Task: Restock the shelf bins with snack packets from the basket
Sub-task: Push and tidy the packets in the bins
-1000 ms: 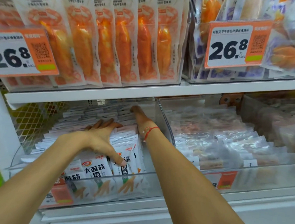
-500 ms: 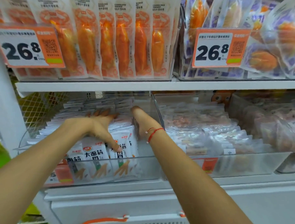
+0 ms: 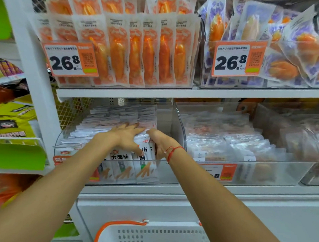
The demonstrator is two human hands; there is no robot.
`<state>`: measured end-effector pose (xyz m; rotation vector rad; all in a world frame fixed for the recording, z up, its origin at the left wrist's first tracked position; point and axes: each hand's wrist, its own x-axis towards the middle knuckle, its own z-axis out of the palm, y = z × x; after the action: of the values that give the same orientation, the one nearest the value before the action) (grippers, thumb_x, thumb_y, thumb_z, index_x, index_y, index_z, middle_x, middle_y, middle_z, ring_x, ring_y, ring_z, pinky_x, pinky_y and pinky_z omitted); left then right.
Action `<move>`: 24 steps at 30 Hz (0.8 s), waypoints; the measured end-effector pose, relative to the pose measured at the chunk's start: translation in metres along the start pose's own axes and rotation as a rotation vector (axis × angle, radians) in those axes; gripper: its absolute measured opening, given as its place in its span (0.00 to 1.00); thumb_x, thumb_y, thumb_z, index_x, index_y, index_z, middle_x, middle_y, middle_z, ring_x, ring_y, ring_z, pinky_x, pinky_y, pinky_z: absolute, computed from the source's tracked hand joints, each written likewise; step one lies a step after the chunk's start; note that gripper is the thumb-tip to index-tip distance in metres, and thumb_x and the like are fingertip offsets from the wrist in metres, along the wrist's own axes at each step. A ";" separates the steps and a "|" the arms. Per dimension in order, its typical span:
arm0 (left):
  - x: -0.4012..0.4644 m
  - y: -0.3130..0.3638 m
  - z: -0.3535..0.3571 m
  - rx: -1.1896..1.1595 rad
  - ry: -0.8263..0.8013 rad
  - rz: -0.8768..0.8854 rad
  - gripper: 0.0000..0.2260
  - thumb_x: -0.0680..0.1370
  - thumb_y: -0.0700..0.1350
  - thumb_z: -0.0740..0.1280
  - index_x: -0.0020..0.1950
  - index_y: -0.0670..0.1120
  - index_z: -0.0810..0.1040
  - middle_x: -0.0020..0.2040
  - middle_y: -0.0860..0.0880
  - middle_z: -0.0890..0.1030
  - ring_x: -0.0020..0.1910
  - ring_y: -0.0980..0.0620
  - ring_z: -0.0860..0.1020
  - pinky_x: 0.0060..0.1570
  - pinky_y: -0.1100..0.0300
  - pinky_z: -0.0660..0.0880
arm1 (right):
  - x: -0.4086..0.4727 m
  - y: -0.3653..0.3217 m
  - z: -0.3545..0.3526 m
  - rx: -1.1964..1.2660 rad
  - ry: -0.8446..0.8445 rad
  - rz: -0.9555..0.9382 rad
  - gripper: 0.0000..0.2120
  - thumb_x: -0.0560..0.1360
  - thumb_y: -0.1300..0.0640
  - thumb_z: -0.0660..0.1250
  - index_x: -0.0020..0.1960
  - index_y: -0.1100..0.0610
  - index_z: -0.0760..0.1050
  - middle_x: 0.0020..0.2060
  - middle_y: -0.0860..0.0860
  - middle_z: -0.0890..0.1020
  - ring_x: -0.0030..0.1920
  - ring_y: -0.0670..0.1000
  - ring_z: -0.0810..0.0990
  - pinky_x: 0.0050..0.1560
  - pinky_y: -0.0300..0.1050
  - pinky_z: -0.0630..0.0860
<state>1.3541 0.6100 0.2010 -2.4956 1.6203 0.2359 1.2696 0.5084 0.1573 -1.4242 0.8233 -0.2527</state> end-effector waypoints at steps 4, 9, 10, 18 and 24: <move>-0.005 0.007 -0.002 -0.019 0.025 -0.015 0.45 0.70 0.63 0.69 0.77 0.58 0.42 0.78 0.53 0.42 0.77 0.47 0.42 0.74 0.46 0.43 | -0.028 -0.015 -0.003 -0.163 -0.106 0.104 0.29 0.79 0.38 0.50 0.73 0.56 0.63 0.69 0.55 0.69 0.68 0.57 0.69 0.68 0.55 0.65; -0.030 0.004 -0.006 -0.116 0.065 -0.004 0.50 0.69 0.67 0.67 0.77 0.52 0.38 0.78 0.49 0.39 0.77 0.46 0.40 0.74 0.47 0.42 | -0.037 -0.023 -0.002 -0.469 0.107 -0.300 0.29 0.81 0.45 0.52 0.78 0.53 0.46 0.77 0.54 0.49 0.76 0.58 0.51 0.74 0.59 0.52; -0.037 -0.001 -0.007 -0.079 0.020 -0.022 0.49 0.70 0.68 0.64 0.77 0.51 0.36 0.78 0.49 0.38 0.77 0.46 0.39 0.74 0.47 0.42 | -0.039 -0.019 0.000 -0.629 0.095 -0.394 0.28 0.82 0.47 0.50 0.78 0.52 0.46 0.77 0.53 0.50 0.77 0.58 0.50 0.74 0.61 0.51; -0.048 -0.027 0.023 0.031 0.056 -0.065 0.36 0.77 0.66 0.51 0.77 0.54 0.36 0.78 0.49 0.38 0.77 0.46 0.42 0.74 0.46 0.41 | -0.033 0.005 0.006 -1.051 0.211 -0.660 0.21 0.83 0.50 0.46 0.62 0.58 0.74 0.61 0.56 0.76 0.63 0.59 0.71 0.59 0.56 0.72; -0.052 -0.037 0.025 -0.013 0.353 0.021 0.39 0.73 0.67 0.61 0.78 0.53 0.51 0.78 0.51 0.54 0.76 0.49 0.55 0.74 0.50 0.53 | -0.050 0.003 0.008 -1.351 0.493 -0.839 0.23 0.82 0.45 0.47 0.54 0.54 0.78 0.51 0.52 0.80 0.54 0.56 0.76 0.38 0.47 0.70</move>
<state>1.3665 0.6765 0.1892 -2.6460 1.7697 -0.2049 1.2384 0.5461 0.1714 -3.0534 0.7301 -0.7964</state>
